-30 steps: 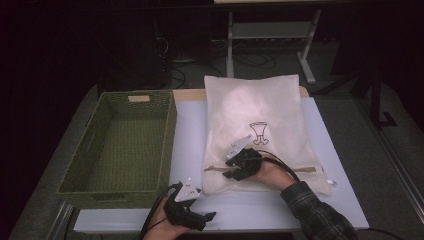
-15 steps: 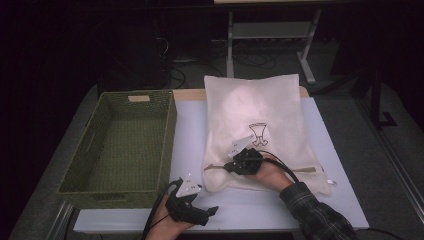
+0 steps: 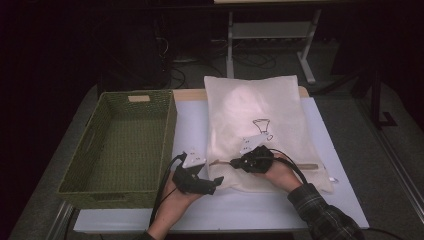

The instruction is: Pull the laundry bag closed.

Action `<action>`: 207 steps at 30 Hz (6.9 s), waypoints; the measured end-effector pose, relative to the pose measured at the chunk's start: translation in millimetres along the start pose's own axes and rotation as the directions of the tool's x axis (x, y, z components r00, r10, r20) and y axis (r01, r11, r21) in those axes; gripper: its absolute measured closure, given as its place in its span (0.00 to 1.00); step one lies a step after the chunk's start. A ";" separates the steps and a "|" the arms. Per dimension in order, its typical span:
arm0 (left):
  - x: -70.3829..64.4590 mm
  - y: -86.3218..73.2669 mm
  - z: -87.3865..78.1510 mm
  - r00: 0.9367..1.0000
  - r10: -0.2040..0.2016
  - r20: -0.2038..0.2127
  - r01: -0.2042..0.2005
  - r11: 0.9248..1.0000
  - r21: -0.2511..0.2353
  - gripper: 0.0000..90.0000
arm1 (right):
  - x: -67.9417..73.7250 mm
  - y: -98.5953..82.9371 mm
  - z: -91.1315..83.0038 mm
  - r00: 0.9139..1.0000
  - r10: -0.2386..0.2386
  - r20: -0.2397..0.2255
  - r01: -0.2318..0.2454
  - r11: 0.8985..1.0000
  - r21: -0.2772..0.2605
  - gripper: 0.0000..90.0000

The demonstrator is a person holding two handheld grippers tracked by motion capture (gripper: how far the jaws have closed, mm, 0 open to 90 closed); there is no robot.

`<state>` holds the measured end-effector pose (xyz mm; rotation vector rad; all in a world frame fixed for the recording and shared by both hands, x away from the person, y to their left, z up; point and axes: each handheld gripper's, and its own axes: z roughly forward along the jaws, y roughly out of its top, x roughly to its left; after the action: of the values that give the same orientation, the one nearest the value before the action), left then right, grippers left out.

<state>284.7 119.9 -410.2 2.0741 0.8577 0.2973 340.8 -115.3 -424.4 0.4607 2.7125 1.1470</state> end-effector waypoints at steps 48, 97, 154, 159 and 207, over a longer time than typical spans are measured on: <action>3.7 -17.9 22.1 0.990 0.139 -0.034 -0.137 0.989 0.055 0.93 | 25.6 16.9 -2.6 0.994 0.058 -0.098 -0.066 0.994 -0.083 0.79; 2.0 -23.1 23.3 0.991 0.127 -0.046 -0.124 0.990 0.063 0.93 | 19.9 20.0 13.3 0.981 0.100 -0.164 -0.110 0.992 -0.056 0.90; 7.8 -23.0 20.2 0.999 0.038 -0.039 -0.036 0.998 0.047 0.93 | -0.9 -19.6 -34.7 0.995 0.103 0.001 -0.103 0.994 -0.021 0.91; 8.1 -23.3 20.5 0.999 0.037 -0.039 -0.035 0.998 0.050 0.93 | -1.7 -24.3 -38.3 0.994 0.108 0.010 -0.108 0.994 -0.017 0.91; 8.0 -25.9 23.3 0.999 0.033 -0.041 -0.030 0.997 0.076 0.93 | -13.4 -71.4 -82.8 0.963 0.234 0.134 -0.232 0.972 -0.031 0.91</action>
<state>289.8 121.2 -445.5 2.1596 0.8746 0.3317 316.1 -222.5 -418.2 0.8436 2.5817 1.1413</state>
